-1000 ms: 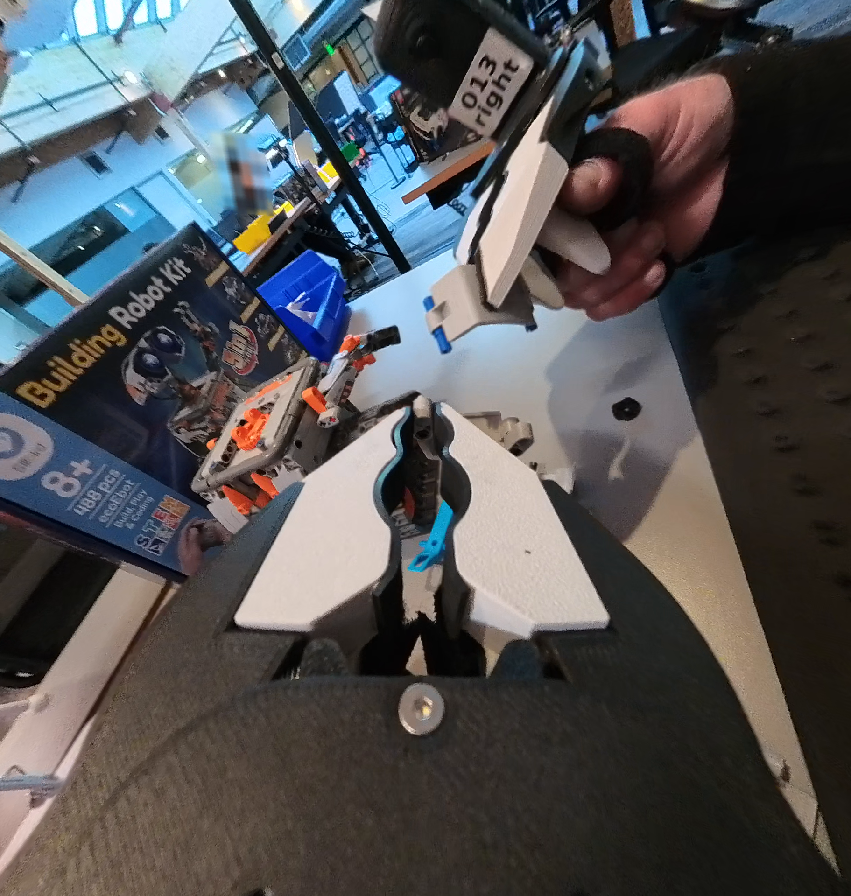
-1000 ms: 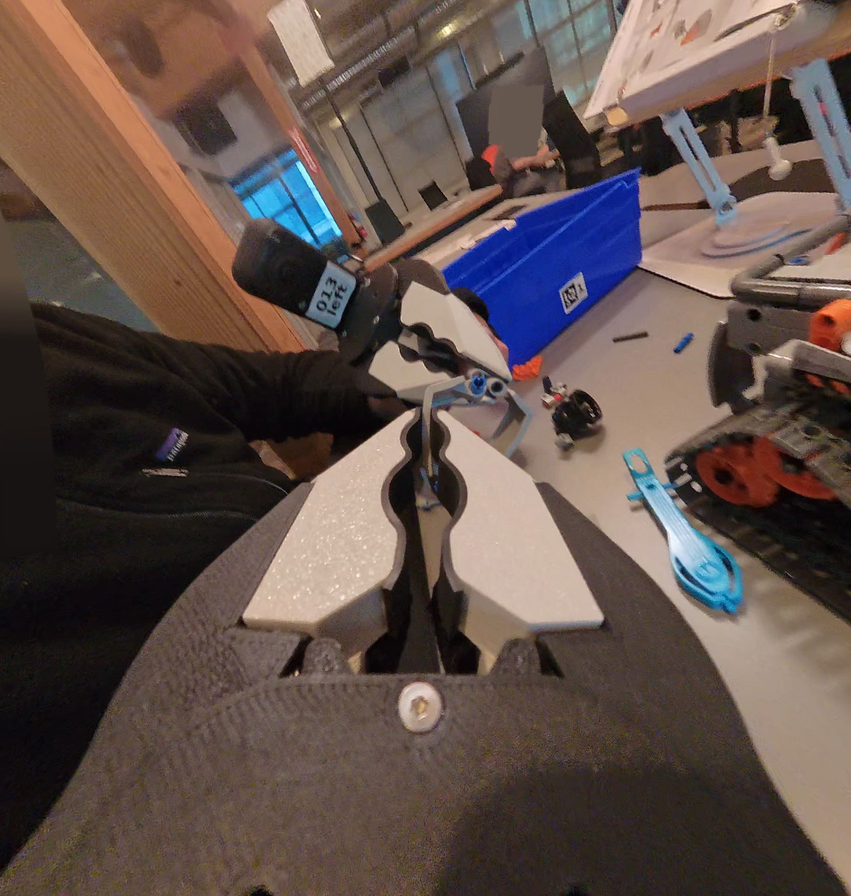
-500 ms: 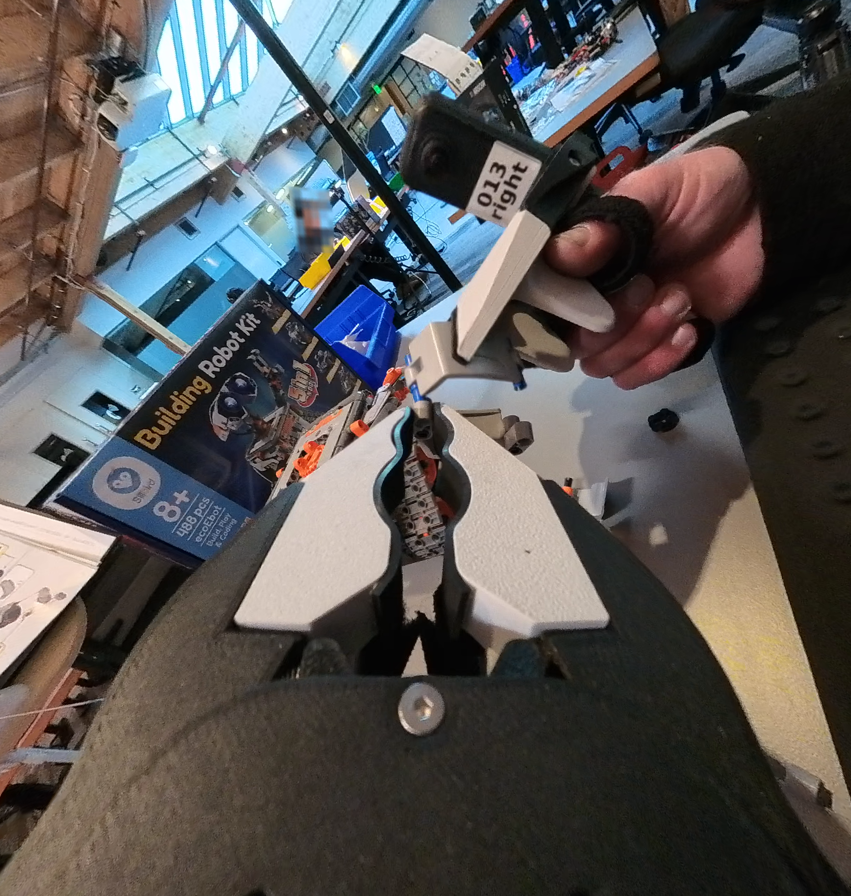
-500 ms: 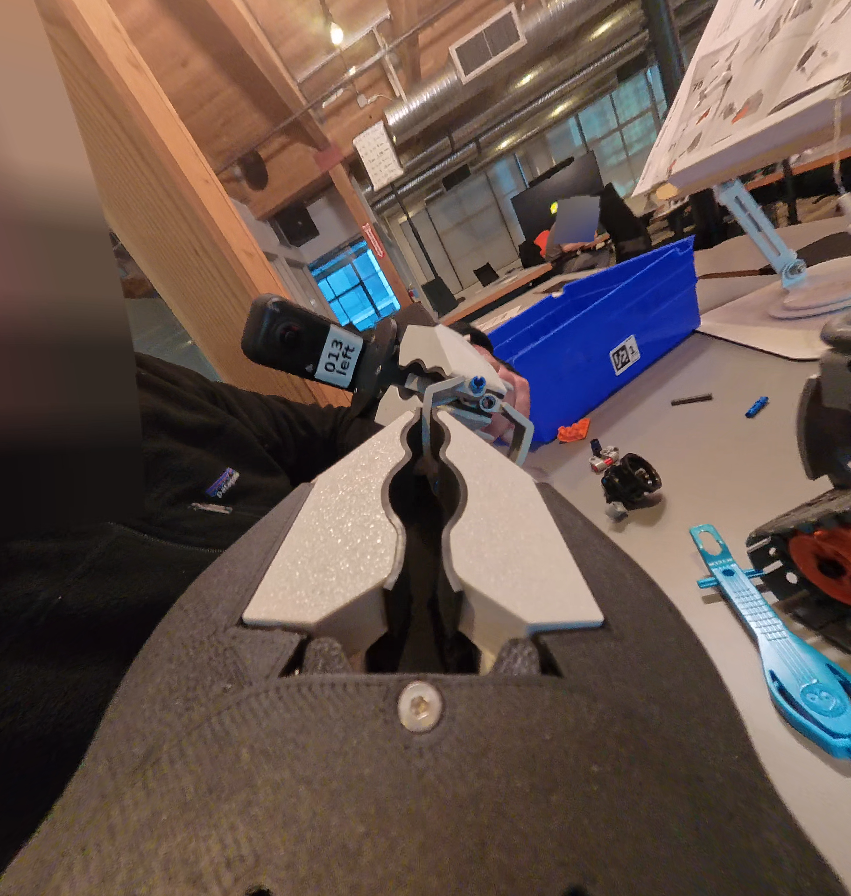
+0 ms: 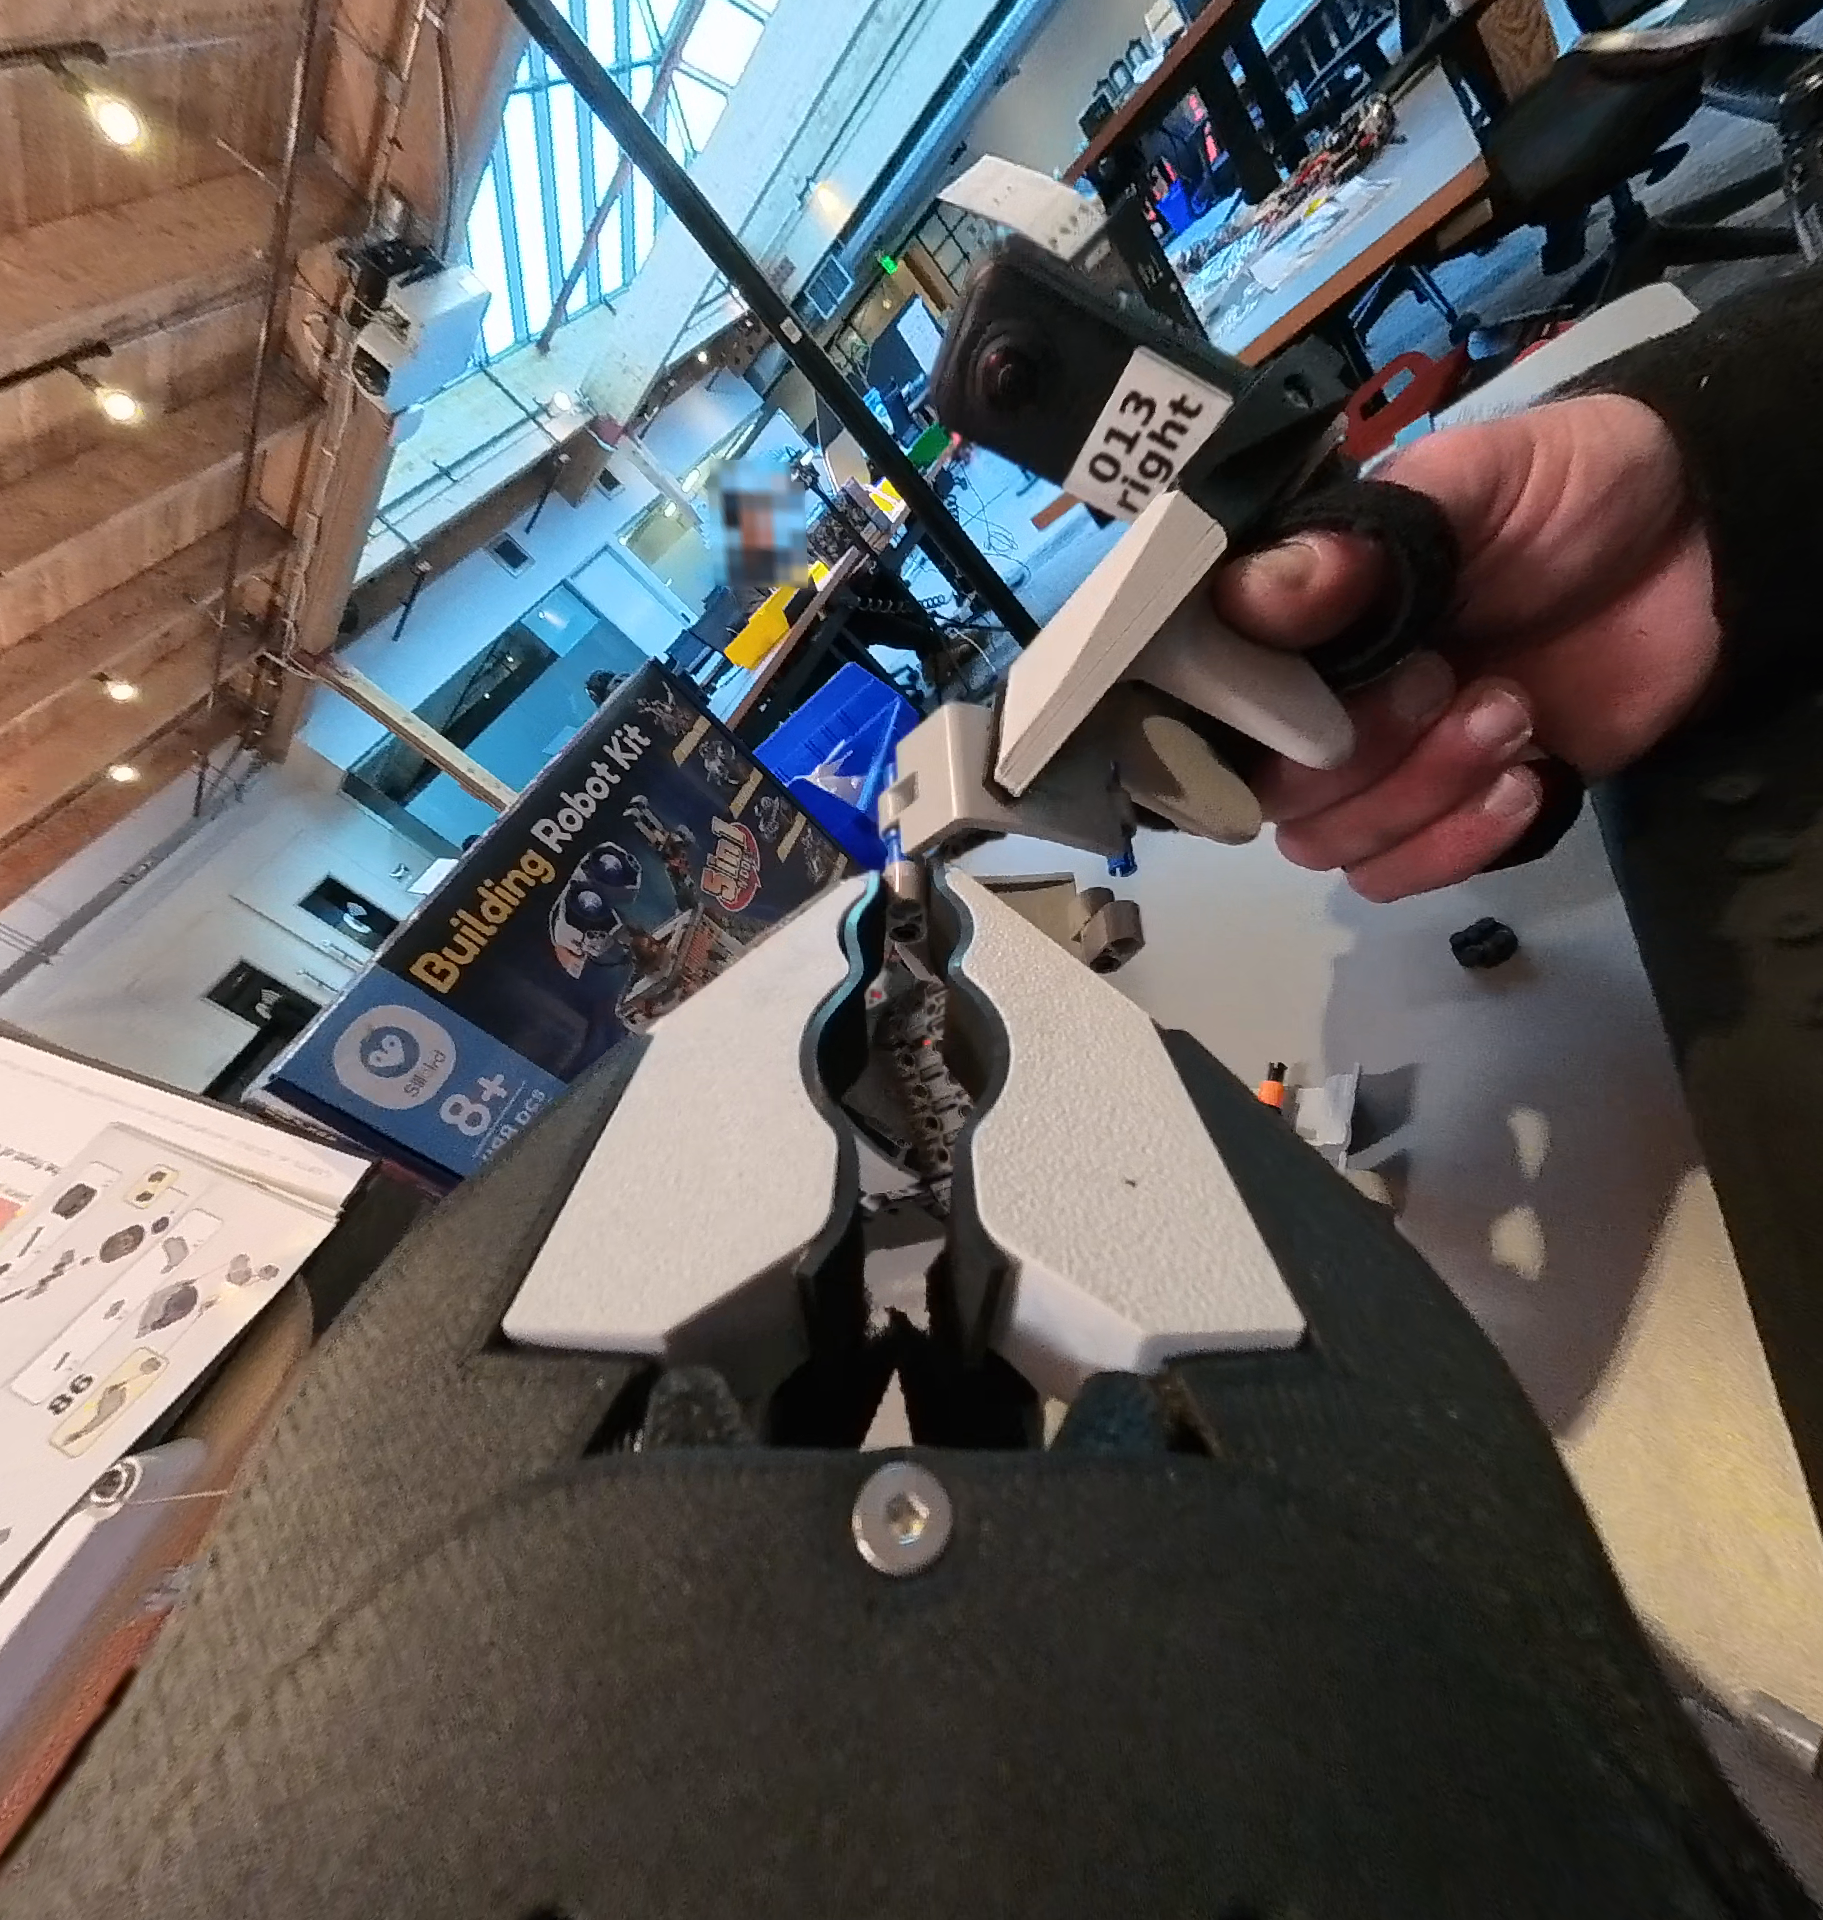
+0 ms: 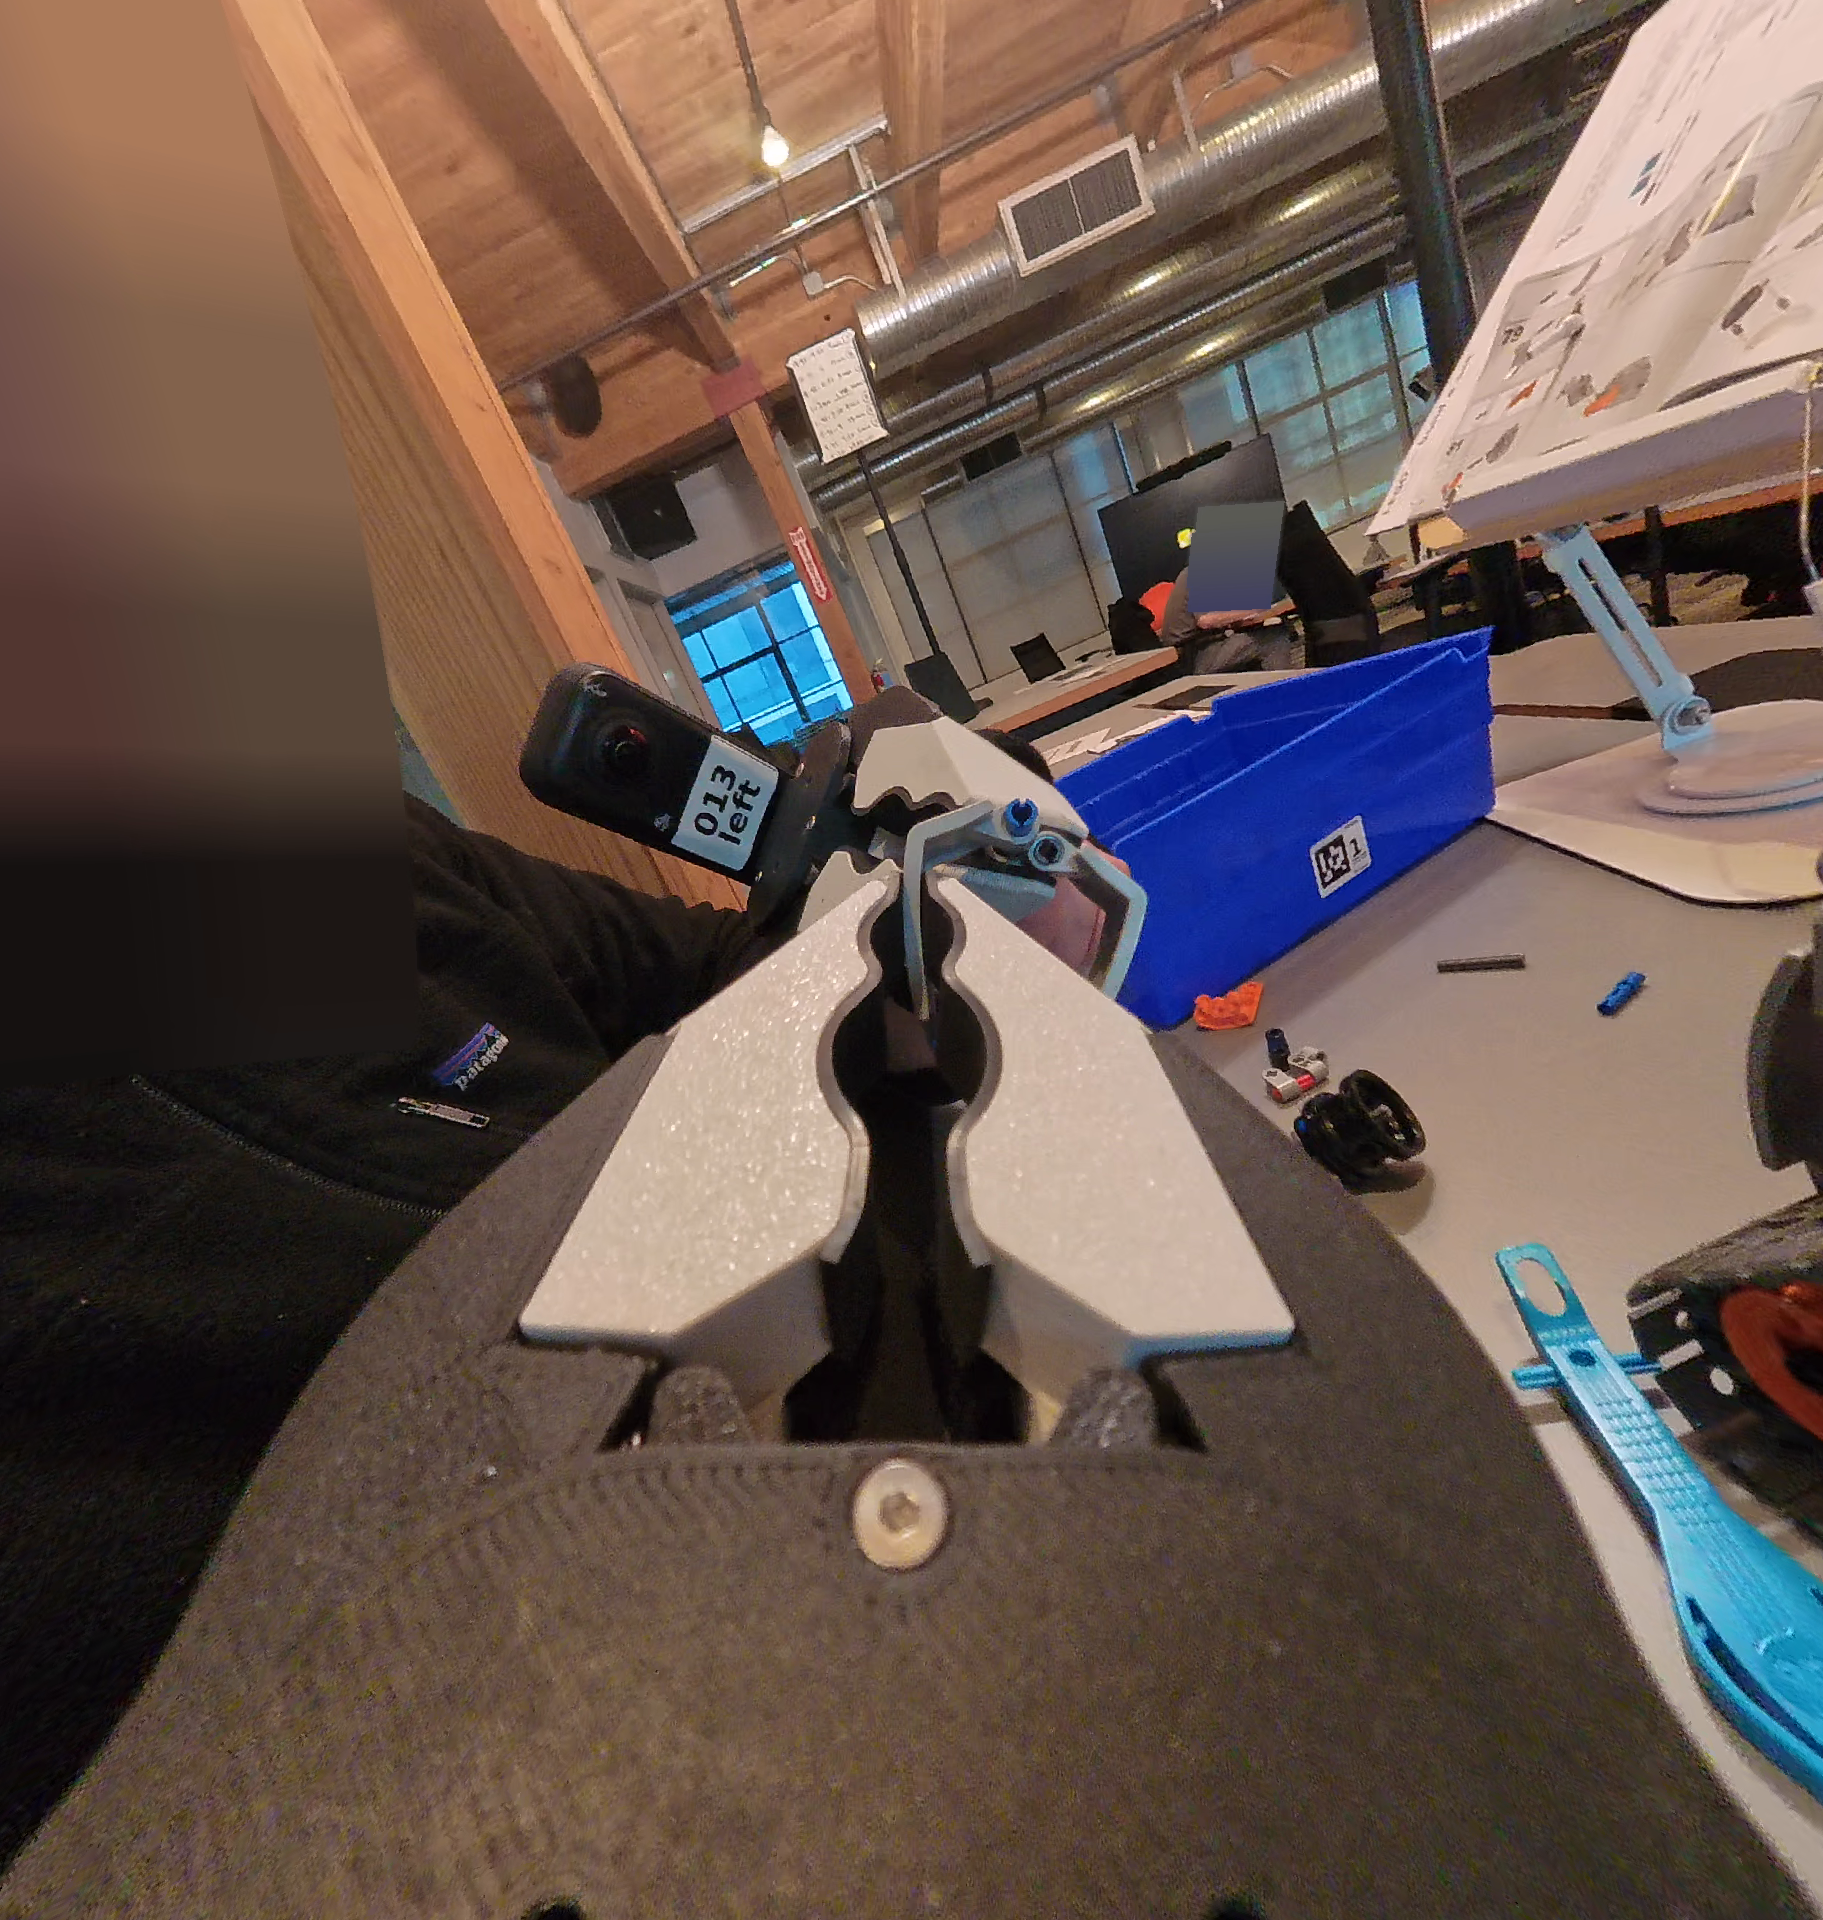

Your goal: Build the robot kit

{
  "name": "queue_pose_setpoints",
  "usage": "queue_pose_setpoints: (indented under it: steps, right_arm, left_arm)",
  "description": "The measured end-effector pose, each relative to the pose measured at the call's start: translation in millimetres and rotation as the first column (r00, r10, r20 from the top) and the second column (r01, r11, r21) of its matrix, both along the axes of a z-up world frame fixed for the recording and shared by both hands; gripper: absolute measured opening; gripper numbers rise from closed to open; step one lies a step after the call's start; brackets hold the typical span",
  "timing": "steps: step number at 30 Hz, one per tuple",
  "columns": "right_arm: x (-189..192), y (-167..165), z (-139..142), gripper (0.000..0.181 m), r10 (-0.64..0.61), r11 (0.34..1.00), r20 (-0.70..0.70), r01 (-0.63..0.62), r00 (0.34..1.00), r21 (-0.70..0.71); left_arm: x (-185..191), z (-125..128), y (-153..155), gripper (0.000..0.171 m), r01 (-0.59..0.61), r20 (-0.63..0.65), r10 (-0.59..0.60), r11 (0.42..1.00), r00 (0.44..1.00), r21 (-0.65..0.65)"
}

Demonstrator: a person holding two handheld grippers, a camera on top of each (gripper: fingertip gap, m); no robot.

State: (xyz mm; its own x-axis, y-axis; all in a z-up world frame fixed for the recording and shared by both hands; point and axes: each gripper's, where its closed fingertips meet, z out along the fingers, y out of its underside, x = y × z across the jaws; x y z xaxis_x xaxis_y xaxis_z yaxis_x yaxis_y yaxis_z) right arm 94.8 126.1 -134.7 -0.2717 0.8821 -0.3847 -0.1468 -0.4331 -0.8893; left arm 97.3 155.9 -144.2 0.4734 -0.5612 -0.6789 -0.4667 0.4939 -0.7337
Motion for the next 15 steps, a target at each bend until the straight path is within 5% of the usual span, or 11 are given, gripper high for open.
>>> queue_pose_setpoints:
  steps: [15]
  right_arm:
    - [-2,-19,7,0.0,-0.064,0.966,0.018,0.057,0.998,0.251]
  left_arm:
    - [3,14,-14,0.005,0.043,0.01,-0.044,0.997,0.999,0.07]
